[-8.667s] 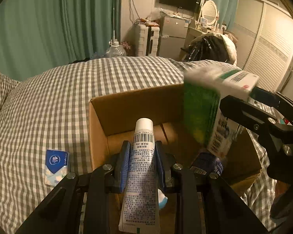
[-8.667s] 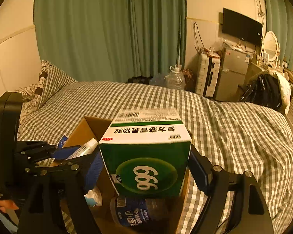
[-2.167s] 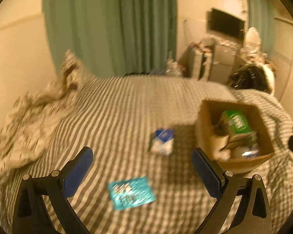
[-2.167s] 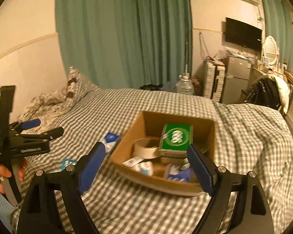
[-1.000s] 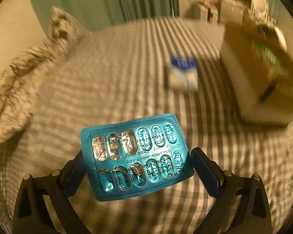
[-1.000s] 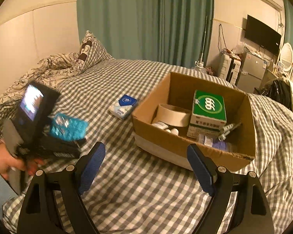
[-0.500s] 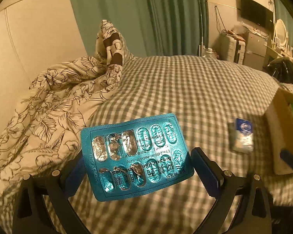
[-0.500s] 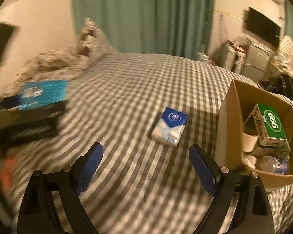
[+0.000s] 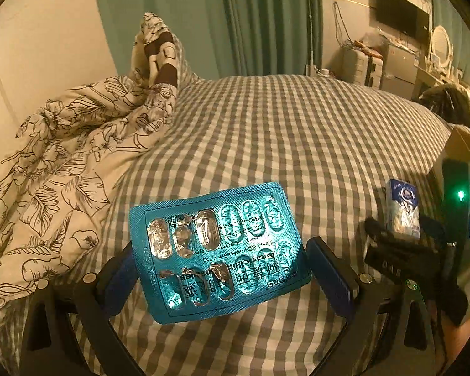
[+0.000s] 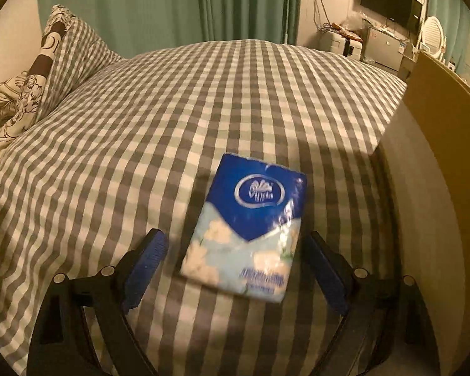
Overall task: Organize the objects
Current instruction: 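Grasp the teal blister pack with the left tool while the right tool grasps the Vinda tissue pack, then carry the blister pack and tissue pack into the box and open both tools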
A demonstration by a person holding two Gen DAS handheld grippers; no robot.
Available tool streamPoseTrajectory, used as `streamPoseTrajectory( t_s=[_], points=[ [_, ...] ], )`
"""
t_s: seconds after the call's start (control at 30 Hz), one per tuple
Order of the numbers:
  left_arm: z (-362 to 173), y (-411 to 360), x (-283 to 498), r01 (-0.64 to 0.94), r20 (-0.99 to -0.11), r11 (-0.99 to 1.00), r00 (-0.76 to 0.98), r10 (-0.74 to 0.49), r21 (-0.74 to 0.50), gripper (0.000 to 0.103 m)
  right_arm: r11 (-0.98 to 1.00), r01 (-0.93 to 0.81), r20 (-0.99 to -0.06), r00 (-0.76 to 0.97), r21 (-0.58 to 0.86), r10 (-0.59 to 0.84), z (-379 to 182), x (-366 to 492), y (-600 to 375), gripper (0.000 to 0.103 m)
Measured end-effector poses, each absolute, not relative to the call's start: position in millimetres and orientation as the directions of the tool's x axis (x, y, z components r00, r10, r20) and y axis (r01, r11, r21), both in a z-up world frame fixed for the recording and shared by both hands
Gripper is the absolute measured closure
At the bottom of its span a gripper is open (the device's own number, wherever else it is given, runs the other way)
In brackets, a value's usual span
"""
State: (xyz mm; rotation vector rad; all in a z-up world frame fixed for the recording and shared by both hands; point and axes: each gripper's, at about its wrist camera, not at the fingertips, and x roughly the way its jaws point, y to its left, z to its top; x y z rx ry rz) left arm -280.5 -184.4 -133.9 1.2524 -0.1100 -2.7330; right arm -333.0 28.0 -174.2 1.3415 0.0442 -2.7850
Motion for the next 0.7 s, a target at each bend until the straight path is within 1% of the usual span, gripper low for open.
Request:
streamPoseTrajectory(
  t_s=[0.07, 0.13, 0.23, 0.3, 0.47, 0.7],
  points=[
    [-134, -184, -279, 0.094, -0.75, -0.988, -0.643, -0.154, 0.122, 0.002, -0.995, 0.097, -0.767, -0.641, -0.023, -0.045, -171, -328, 26, 0.045],
    [-133, -184, -275, 0.106, -0.753, -0.989, -0.641, -0.15, 0.107, 0.002, -0.988, 0.15, -0.751, -0.656, -0.034, -0.073, -164, -317, 22, 0.045],
    [-130, -182, -265, 0.117, -0.756, -0.989, -0.639, -0.145, 0.09, 0.002, -0.981, 0.192, -0.752, -0.647, 0.004, -0.13, -158, -299, 26, 0.046],
    [-125, -177, -255, 0.128, -0.757, -0.987, -0.635, -0.154, 0.094, 0.002, -0.976, 0.217, -0.75, -0.64, 0.029, -0.165, -152, -282, 32, 0.046],
    [-104, -154, -230, 0.131, -0.742, -0.984, -0.647, -0.175, 0.118, 0.002, -0.958, 0.285, -0.735, -0.642, 0.034, -0.217, -129, -225, 51, 0.046],
    [-67, -94, -187, 0.064, -0.712, -0.988, -0.687, -0.145, 0.139, 0.002, -0.94, 0.341, -0.678, -0.684, 0.032, -0.271, -68, -159, 96, 0.046]
  ],
)
